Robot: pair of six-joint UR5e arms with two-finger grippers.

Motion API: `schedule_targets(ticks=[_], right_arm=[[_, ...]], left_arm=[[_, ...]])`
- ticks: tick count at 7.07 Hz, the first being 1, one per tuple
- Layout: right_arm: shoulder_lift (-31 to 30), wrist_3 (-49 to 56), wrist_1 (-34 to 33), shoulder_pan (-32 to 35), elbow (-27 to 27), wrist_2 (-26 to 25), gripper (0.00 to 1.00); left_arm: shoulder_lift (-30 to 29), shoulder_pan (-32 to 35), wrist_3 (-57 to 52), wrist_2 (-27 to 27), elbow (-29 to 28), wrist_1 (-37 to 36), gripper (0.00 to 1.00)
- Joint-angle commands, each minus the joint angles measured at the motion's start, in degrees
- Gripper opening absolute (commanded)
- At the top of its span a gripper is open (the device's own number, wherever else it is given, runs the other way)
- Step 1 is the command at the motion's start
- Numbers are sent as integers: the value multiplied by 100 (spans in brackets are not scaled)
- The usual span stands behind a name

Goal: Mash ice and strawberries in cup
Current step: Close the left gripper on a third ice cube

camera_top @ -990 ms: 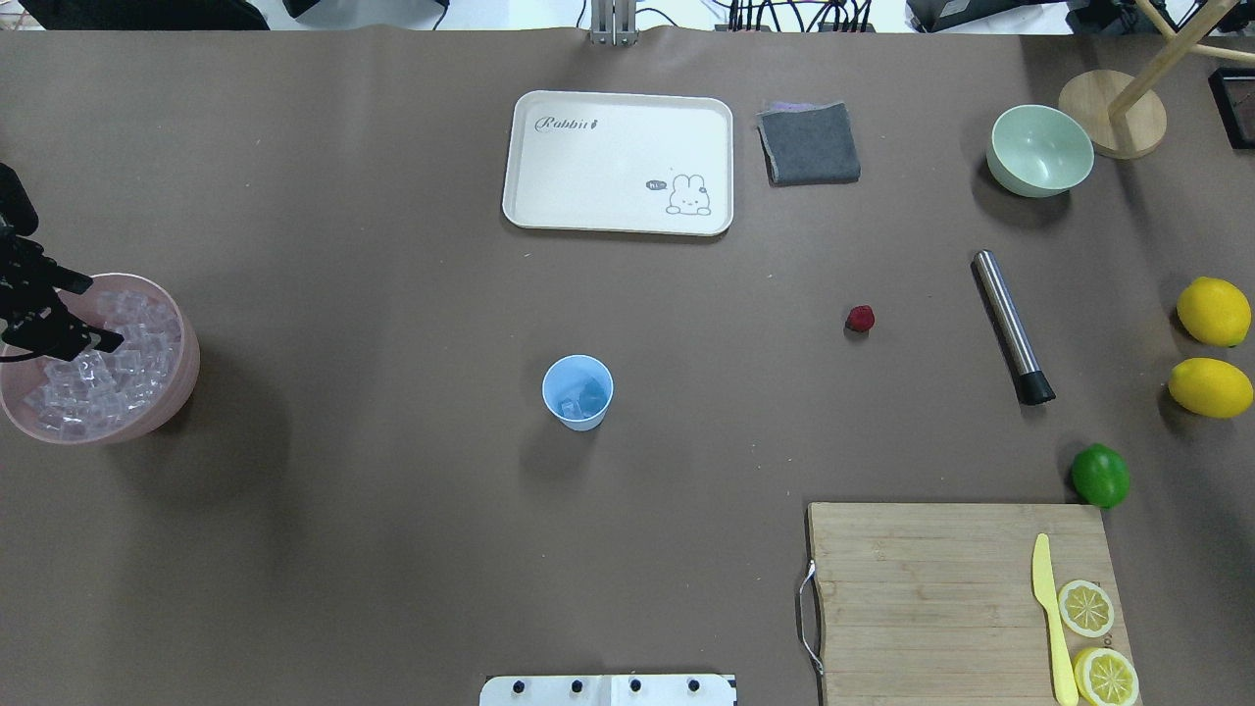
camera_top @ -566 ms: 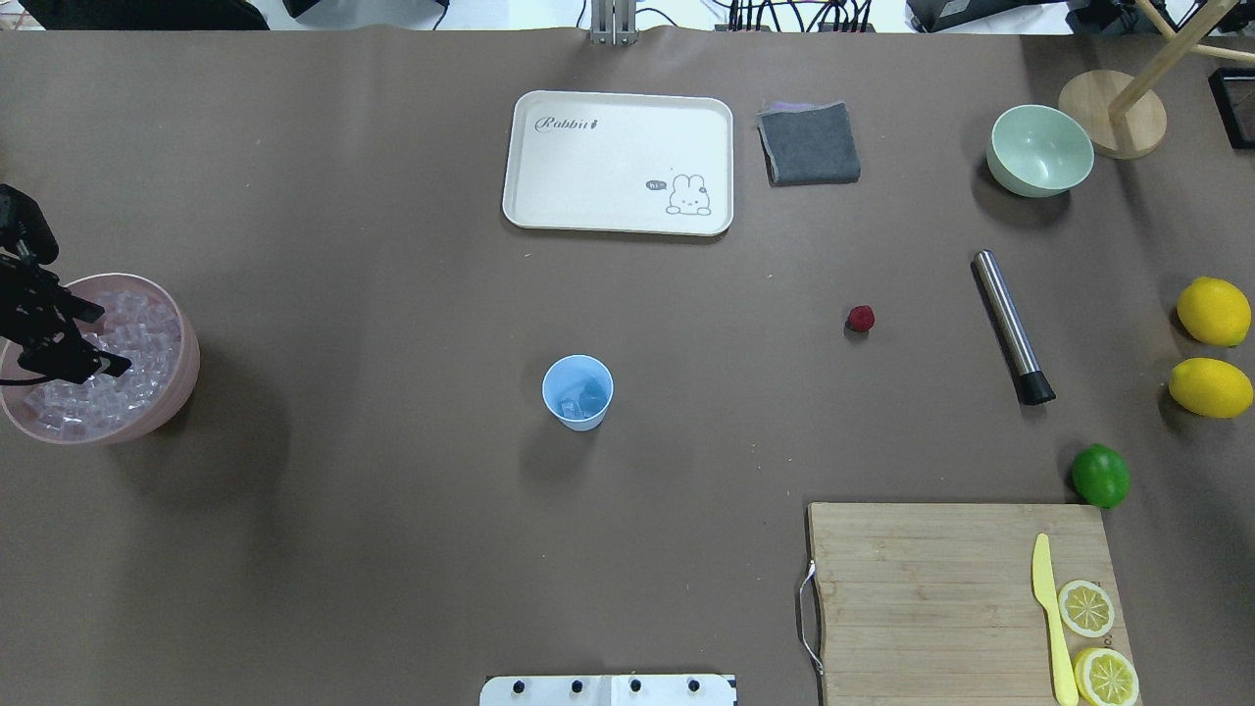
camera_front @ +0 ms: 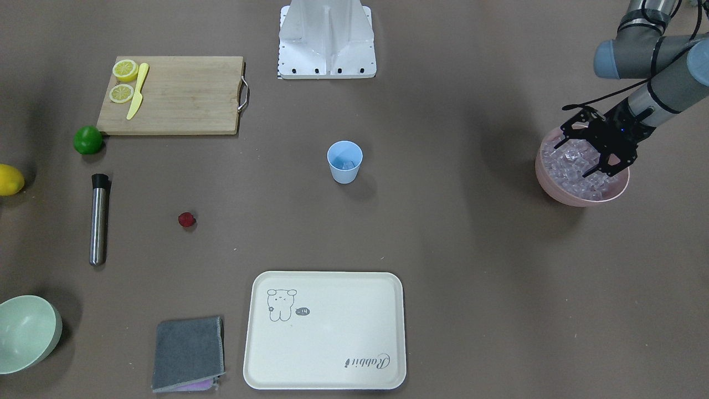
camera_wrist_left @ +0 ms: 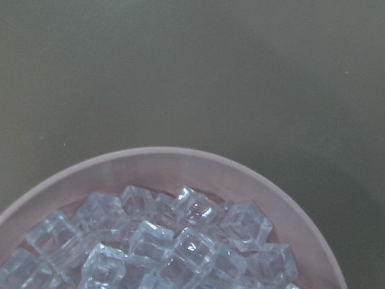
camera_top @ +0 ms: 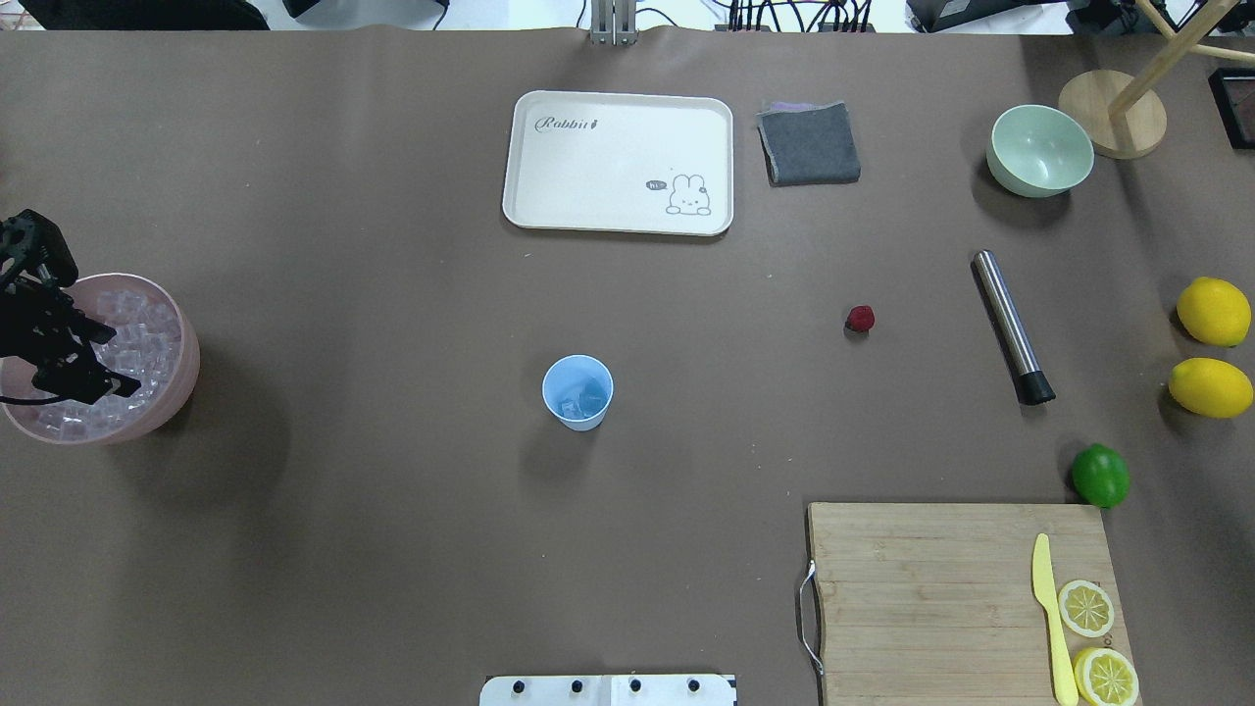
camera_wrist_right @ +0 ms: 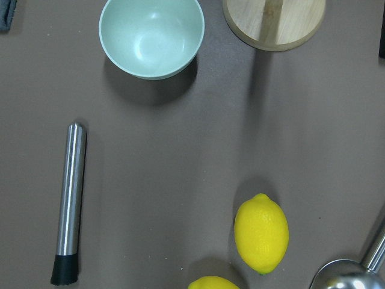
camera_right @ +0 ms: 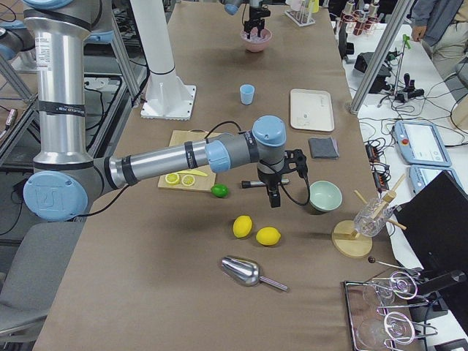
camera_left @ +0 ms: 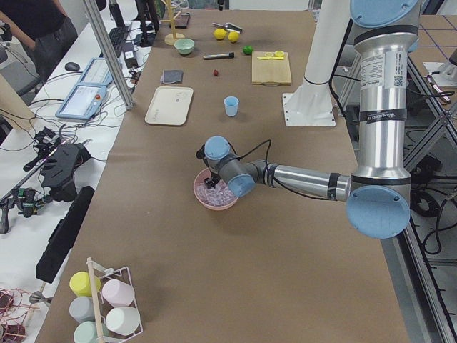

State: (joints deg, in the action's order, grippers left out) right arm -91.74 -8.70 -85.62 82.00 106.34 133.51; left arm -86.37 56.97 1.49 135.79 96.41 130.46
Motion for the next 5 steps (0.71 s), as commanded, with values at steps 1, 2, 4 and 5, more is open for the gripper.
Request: schedule_targets(ticks=[1, 2, 4, 5], right_arm=[[7, 0, -7, 0, 1, 0, 100], [-2, 0, 2, 0, 1, 0, 100], [7, 0, -7, 0, 1, 0, 100], [7, 0, 2, -8, 1, 0, 100]], left_arm=[[24, -124, 0, 9, 0, -3, 87], [24, -133, 9, 9, -9, -3, 77], [24, -142, 0, 9, -26, -11, 66], [24, -142, 0, 9, -26, -11, 60]])
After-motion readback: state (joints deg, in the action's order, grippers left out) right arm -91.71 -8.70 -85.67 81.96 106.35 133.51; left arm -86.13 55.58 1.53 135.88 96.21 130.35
